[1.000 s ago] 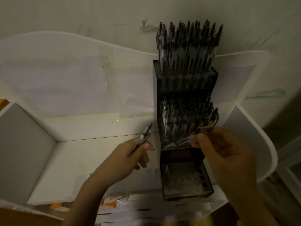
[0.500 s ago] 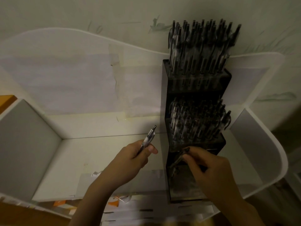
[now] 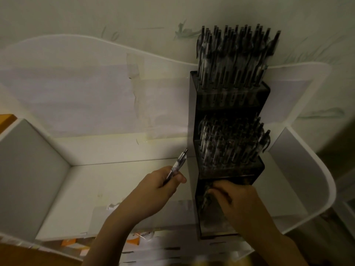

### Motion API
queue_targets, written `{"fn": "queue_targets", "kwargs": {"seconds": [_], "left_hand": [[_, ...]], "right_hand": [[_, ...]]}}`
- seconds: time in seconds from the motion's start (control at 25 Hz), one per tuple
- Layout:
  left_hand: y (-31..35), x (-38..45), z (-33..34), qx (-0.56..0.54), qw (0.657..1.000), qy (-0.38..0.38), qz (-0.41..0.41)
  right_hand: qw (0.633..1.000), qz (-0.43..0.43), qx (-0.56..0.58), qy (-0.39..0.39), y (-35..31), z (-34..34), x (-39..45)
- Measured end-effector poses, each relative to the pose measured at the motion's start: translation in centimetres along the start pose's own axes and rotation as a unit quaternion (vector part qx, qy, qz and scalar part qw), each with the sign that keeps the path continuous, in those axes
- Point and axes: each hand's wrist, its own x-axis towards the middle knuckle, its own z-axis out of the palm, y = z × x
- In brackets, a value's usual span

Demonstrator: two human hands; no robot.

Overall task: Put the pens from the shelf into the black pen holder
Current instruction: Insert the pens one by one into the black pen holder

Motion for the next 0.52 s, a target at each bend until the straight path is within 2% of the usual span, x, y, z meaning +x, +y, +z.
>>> {"fn": "queue_targets", "kwargs": {"seconds": [0.24,0.4,0.52], "left_hand": [[0.7,-0.6,0.1,0.013,0.999,-0.041,0.001],[0.9,-1.0,0.0,0.009,0.997,-0.061,0.042],[1.3,-1.0,0.3,0.015,0.995,-0.062,0.082]], "right_hand": [[0.999,0.035,-0.005,-0.020,0.6,1.0,-0.3],[0.997,0.062,0.021,0.046,-0.7,-1.3,-0.4],[0.981,0.082,0.151,0.087,-3.0,-2.8,0.2]]}}
